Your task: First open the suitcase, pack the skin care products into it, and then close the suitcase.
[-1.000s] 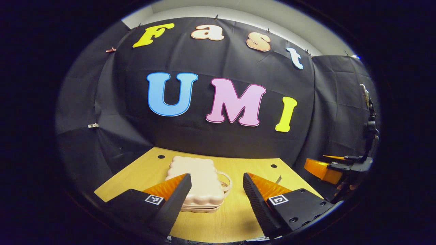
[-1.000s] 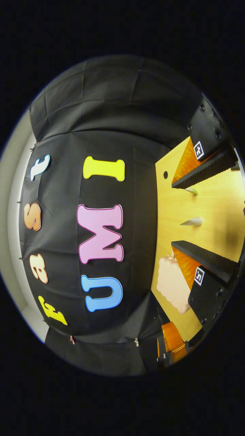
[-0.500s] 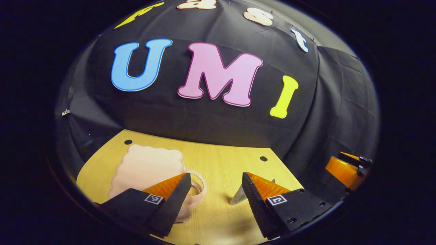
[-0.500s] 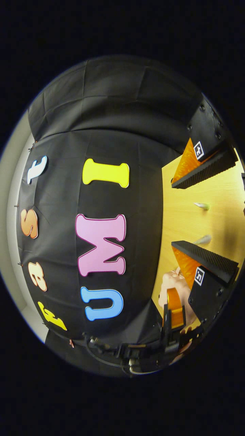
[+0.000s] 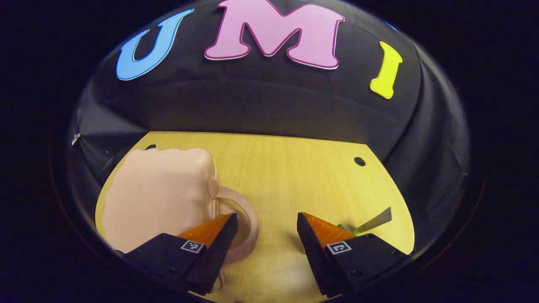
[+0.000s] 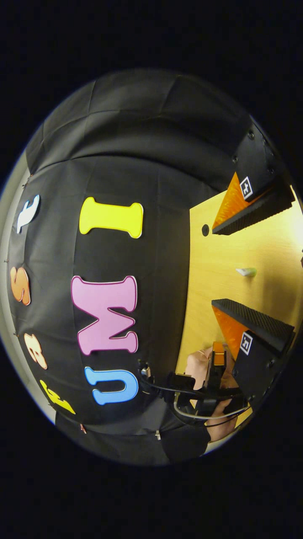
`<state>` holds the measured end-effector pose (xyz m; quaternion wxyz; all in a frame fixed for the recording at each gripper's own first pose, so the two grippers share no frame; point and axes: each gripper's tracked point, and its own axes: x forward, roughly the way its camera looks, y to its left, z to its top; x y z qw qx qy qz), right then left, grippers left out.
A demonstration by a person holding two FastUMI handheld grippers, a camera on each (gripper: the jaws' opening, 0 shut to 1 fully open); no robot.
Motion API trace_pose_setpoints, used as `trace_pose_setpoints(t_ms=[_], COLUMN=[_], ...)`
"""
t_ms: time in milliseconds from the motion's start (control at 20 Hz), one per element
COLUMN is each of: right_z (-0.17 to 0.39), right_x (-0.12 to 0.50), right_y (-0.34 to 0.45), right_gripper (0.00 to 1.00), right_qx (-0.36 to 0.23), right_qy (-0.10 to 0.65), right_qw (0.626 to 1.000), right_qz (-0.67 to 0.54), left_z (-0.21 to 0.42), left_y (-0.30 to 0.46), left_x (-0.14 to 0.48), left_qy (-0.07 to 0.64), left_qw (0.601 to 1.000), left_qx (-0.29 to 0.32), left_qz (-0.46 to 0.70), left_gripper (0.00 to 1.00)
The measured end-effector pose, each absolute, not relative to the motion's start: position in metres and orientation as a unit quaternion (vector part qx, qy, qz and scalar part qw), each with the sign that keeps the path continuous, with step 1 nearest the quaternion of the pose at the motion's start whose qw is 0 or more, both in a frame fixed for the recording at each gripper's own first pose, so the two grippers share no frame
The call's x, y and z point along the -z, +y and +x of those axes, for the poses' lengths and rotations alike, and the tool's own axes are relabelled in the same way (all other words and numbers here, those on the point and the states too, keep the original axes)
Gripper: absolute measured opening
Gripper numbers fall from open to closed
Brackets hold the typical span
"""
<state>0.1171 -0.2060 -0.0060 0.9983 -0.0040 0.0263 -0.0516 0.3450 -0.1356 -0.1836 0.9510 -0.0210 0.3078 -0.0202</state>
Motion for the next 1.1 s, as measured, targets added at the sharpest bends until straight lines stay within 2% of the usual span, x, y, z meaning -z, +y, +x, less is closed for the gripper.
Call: trace_pose_setpoints(t_ms=[200, 300, 400, 450, 500, 550, 600, 900, 1000, 1100], right_z=[0.127, 0.131, 0.133, 0.133, 0.133, 0.132, 0.132, 0.128, 0.128, 0.127], right_x=[0.018, 0.022, 0.026, 0.027, 0.029, 0.030, 0.033, 0.031, 0.030, 0.029], right_y=[-0.225, -0.230, -0.234, -0.235, -0.237, -0.238, -0.239, -0.239, -0.232, -0.223], right_gripper=[0.97, 0.97, 0.97, 0.97, 0.97, 0.97, 0.97, 0.97, 0.96, 0.96], right_qx=[0.058, 0.060, 0.060, 0.061, 0.062, 0.063, 0.065, 0.067, 0.061, 0.050], right_qy=[0.045, 0.053, 0.059, 0.061, 0.062, 0.065, 0.068, 0.065, 0.063, 0.062], right_qw=[0.997, 0.997, 0.996, 0.996, 0.996, 0.996, 0.996, 0.995, 0.996, 0.997], right_qz=[0.007, 0.009, 0.009, 0.010, 0.010, 0.010, 0.010, 0.016, 0.018, 0.020], left_z=[0.368, 0.377, 0.378, 0.379, 0.381, 0.380, 0.381, 0.375, 0.368, 0.362], left_y=[-0.131, -0.129, -0.126, -0.124, -0.118, -0.113, -0.116, -0.124, -0.123, -0.105], left_x=[0.220, 0.236, 0.257, 0.265, 0.267, 0.265, 0.265, 0.205, 0.173, 0.129], left_qy=[0.351, 0.369, 0.396, 0.403, 0.404, 0.403, 0.403, 0.354, 0.334, 0.298], left_qw=[0.936, 0.929, 0.917, 0.913, 0.912, 0.912, 0.913, 0.935, 0.943, 0.954], left_qx=[-0.006, -0.016, -0.039, -0.050, -0.066, -0.072, -0.065, -0.028, -0.005, 0.005], left_qz=[0.006, 0.021, 0.027, 0.026, 0.031, 0.027, 0.018, 0.009, -0.007, 0.029], left_gripper=[0.89, 0.80, 0.78, 0.72, 0.53, 0.41, 0.23, 0.13, 0.13, 0.13])
